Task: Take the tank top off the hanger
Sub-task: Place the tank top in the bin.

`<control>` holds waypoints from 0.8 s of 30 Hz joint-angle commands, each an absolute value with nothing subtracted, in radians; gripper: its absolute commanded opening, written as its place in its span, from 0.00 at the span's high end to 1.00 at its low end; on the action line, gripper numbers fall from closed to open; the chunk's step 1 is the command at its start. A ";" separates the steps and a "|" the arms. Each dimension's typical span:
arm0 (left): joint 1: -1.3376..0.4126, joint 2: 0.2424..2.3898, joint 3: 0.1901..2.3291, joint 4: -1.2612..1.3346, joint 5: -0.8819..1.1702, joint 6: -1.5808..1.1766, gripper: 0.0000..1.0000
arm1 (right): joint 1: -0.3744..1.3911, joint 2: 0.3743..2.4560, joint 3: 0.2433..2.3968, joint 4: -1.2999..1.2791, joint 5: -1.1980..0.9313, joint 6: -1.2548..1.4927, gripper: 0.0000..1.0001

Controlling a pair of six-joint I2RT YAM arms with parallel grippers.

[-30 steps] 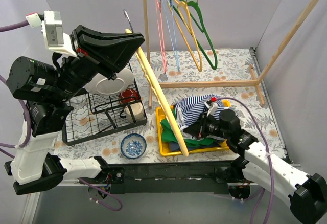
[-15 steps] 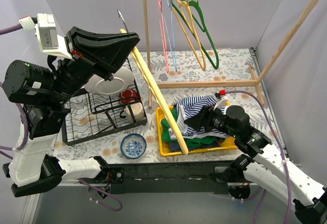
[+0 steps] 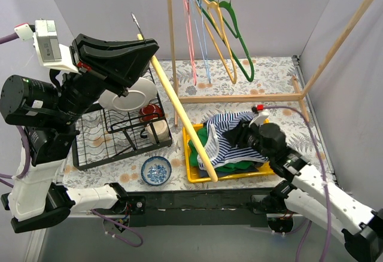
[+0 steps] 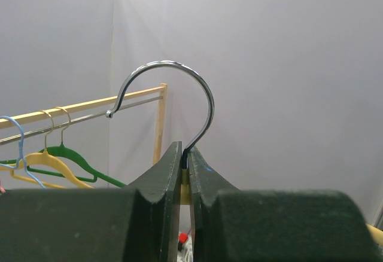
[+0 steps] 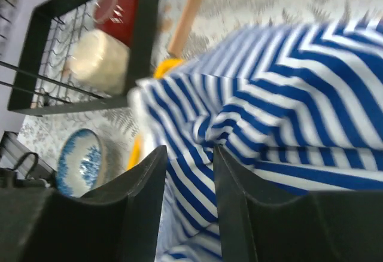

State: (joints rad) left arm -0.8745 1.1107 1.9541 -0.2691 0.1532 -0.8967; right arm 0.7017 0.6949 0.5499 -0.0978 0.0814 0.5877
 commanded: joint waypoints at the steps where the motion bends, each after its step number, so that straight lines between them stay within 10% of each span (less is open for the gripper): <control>1: -0.877 1.104 1.960 -0.245 0.141 -0.884 1.00 | 0.704 0.707 0.215 0.167 -0.047 0.731 0.59; 6: -0.876 1.112 1.942 -0.245 0.169 -0.874 1.00 | 0.704 0.687 0.046 0.253 -0.074 0.796 0.67; 16: -0.877 1.121 1.957 -0.242 0.176 -0.884 1.00 | 0.704 0.560 0.415 -0.210 0.093 0.704 0.38; 24: -0.876 1.117 1.940 -0.241 0.176 -0.893 1.00 | 0.704 0.541 0.632 -0.521 0.360 0.650 0.43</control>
